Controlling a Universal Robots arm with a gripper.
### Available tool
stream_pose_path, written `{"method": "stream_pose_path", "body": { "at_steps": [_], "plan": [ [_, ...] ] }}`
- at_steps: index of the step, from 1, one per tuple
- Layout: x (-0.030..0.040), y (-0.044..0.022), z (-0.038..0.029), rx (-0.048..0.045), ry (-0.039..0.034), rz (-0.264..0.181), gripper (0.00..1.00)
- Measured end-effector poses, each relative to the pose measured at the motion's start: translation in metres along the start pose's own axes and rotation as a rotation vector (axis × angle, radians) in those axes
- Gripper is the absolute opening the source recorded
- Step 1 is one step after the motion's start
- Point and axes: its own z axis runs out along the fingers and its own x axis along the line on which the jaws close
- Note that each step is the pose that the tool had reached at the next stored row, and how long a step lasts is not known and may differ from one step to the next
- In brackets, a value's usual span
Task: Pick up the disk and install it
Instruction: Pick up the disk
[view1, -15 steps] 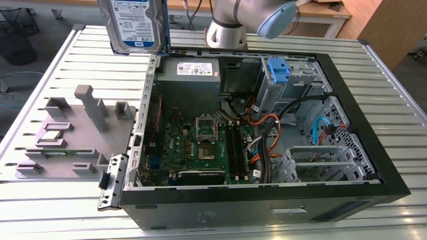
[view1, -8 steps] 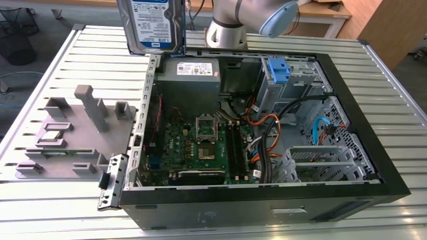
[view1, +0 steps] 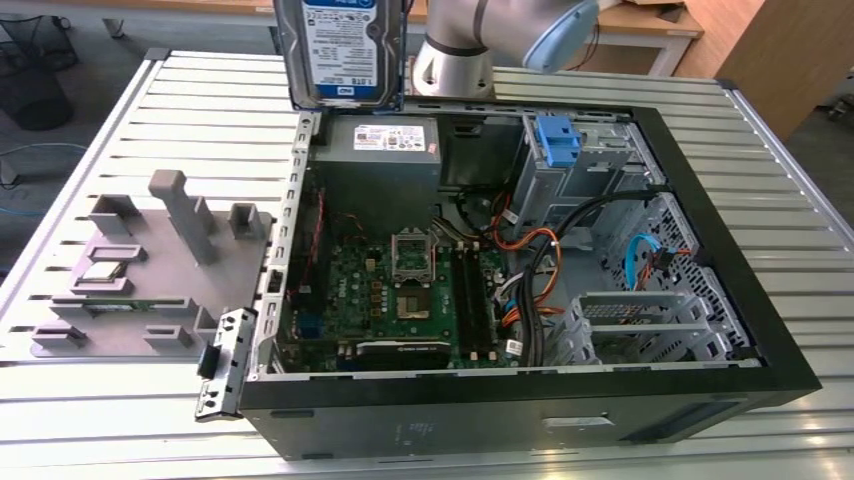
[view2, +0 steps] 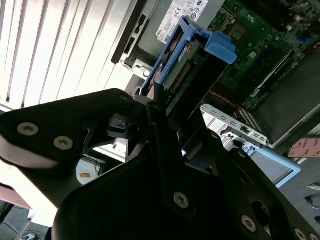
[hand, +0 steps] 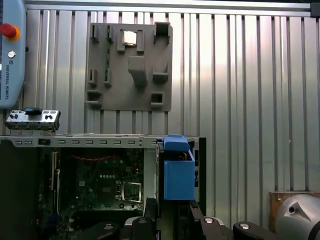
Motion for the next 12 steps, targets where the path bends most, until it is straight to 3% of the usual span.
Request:
{"method": "stream_pose_path", "body": {
  "at_steps": [12],
  "plan": [
    [-0.0003,-0.0482,-0.0013,-0.0005,-0.0001,0.0,0.35]
  ]
}}
